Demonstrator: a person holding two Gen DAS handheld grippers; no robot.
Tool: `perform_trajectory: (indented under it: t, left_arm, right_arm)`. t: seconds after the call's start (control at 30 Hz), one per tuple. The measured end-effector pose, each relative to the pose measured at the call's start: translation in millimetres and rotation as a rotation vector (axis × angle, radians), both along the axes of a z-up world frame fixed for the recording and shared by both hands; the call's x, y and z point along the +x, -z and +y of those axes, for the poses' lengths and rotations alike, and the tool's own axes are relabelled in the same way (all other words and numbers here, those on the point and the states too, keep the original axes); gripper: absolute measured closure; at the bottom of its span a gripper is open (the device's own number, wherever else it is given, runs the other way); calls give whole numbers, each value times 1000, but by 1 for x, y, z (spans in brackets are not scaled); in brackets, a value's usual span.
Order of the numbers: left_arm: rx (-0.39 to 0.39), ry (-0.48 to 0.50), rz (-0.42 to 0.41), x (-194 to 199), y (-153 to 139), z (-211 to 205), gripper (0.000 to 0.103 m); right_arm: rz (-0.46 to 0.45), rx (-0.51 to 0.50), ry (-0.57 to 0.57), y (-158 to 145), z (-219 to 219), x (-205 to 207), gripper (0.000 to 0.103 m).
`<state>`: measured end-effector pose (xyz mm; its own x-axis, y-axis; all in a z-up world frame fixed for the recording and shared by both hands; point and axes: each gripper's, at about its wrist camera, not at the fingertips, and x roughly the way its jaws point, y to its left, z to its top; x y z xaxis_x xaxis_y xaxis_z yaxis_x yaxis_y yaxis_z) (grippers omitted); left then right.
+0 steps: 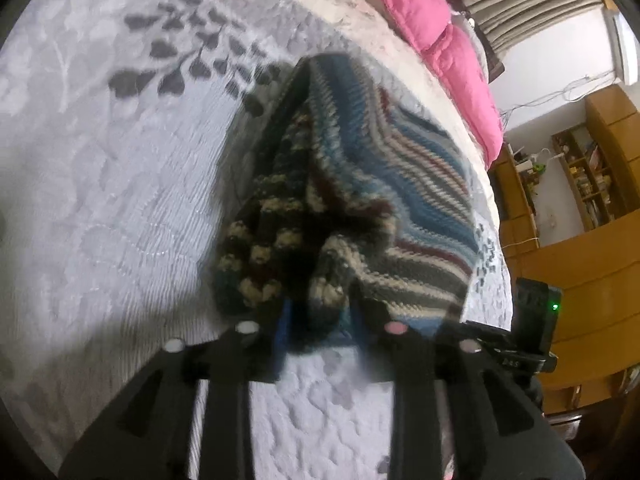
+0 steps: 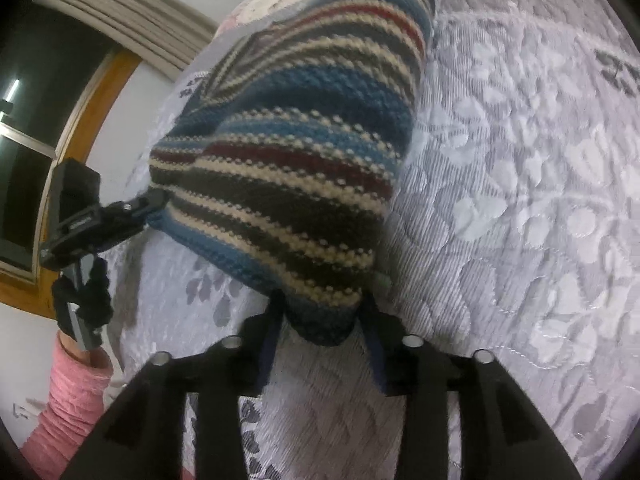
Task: Fold small clothes
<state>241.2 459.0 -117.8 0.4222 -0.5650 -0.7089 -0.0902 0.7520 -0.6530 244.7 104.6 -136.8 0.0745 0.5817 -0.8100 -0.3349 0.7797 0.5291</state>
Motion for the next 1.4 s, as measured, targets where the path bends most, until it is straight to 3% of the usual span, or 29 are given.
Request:
perform_trajectory:
  t: [0.1,0.2,0.3,0.5,0.57,0.63,0.93,1.03,1.13,1.23,1.37,1.4]
  left_arm:
    - [-2,-1,-63,4,-27,4,48]
    - [-21,-17,-97,20,-43,9,34]
    - [-11,5,-44,50,-36,6,34]
    - [-42,17,70,98,-1,14,46]
    - [-19,31,91,109,9,14,46]
    - [-27,49,93,116,16,12,46]
    - [-198,168,102,147,50,-3,35]
    - [-236,249,81,152,52,-15,25]
    - [-236,294,56,153,55,-25,19]
    - [-243,310,37,152,56,-35,12]
    - [-217,333,21,149,56,-50,12]
    - [-202,337,12,148,55,-54,18]
  right_arm:
    - [-49,7,3,-16,-6,1,53]
    - [-74,23,11,-28,-10,5,52]
    - [-85,32,19,-33,-14,9,50]
    - [-88,33,15,-30,-18,10,50]
    - [-94,20,10,-29,-17,11,50]
    - [-92,19,11,-27,-17,14,50]
    - [-88,41,23,-24,-13,35,46]
    - [-65,89,50,-21,-15,47,41]
    - [-43,104,86,-17,-16,61,30]
    - [-6,140,99,-10,-11,79,28]
    - [4,138,83,-2,5,96,17]
    - [21,149,84,2,8,99,15]
